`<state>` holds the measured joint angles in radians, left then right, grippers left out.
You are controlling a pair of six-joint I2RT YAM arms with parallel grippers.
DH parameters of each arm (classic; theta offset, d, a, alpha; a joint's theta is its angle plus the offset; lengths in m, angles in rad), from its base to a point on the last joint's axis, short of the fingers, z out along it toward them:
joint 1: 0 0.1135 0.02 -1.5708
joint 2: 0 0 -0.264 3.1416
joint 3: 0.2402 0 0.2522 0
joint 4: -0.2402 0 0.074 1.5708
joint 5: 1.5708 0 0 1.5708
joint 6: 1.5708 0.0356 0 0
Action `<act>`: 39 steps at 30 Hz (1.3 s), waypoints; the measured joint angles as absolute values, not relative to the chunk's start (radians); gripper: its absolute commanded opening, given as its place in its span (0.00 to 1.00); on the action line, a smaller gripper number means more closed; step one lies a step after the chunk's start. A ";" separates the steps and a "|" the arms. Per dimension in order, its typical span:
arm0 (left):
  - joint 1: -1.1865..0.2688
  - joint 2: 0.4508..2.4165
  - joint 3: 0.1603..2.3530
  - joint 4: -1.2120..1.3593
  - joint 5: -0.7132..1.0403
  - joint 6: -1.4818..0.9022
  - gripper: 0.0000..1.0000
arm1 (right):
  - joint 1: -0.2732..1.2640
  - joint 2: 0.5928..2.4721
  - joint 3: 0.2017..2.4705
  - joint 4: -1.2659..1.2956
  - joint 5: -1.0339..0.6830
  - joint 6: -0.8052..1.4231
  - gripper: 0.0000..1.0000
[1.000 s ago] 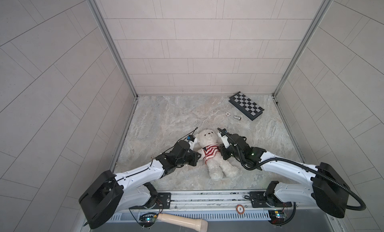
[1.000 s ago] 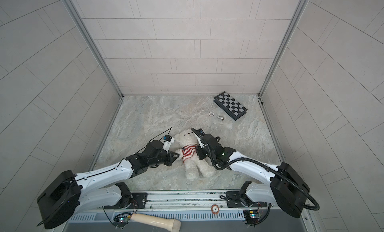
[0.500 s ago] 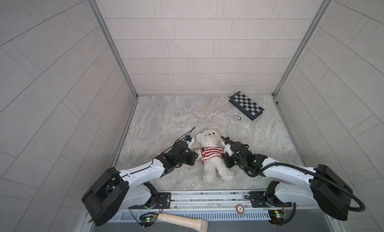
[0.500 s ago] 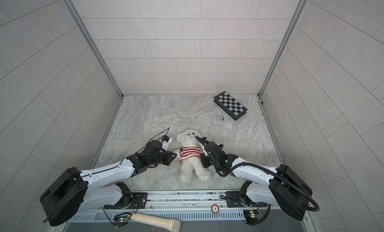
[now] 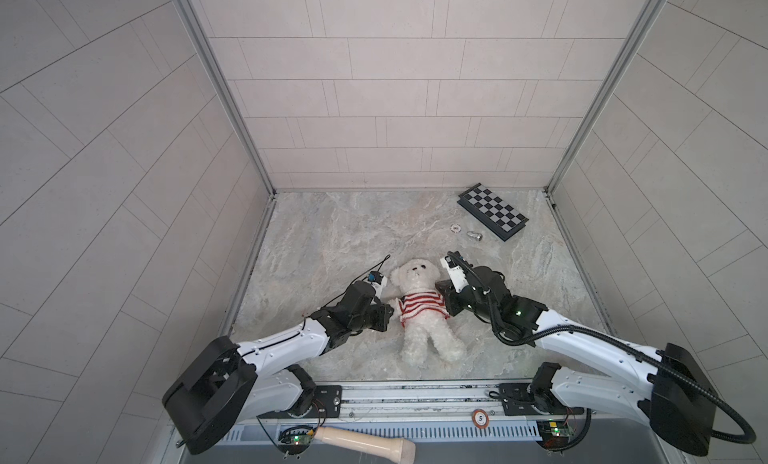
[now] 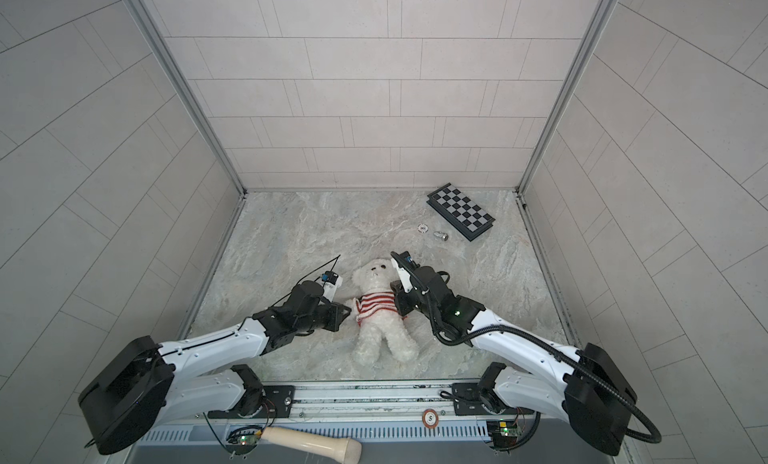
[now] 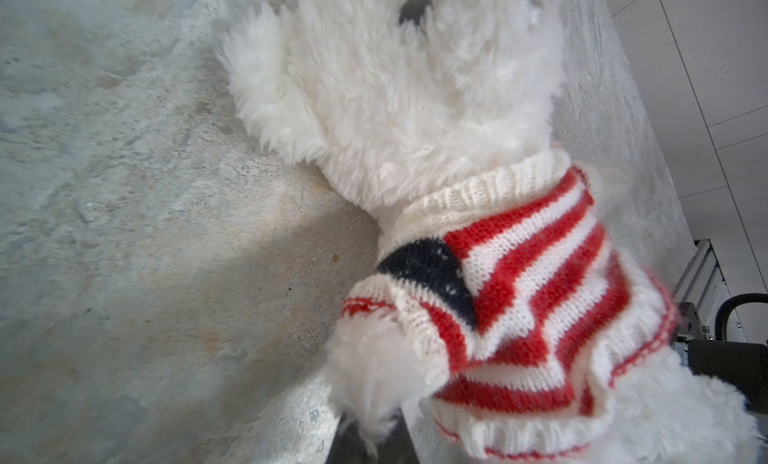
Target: Dress the teddy bear
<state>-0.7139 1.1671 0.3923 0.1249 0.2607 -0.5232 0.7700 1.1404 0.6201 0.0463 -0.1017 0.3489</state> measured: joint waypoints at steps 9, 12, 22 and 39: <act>-0.714 1.120 0.392 0.123 0.264 -0.522 0.00 | 0.807 1.254 0.547 0.104 -0.168 0.383 0.10; -0.715 1.124 0.392 0.128 0.264 -0.522 0.00 | 0.806 1.243 0.503 0.126 -0.173 0.394 0.10; -0.715 1.139 0.391 0.146 0.266 -0.523 0.00 | 0.803 1.110 0.501 0.054 -0.165 0.386 0.22; -0.722 0.969 0.516 0.077 0.409 -0.595 0.00 | 0.812 1.064 0.540 0.150 -0.241 0.345 0.45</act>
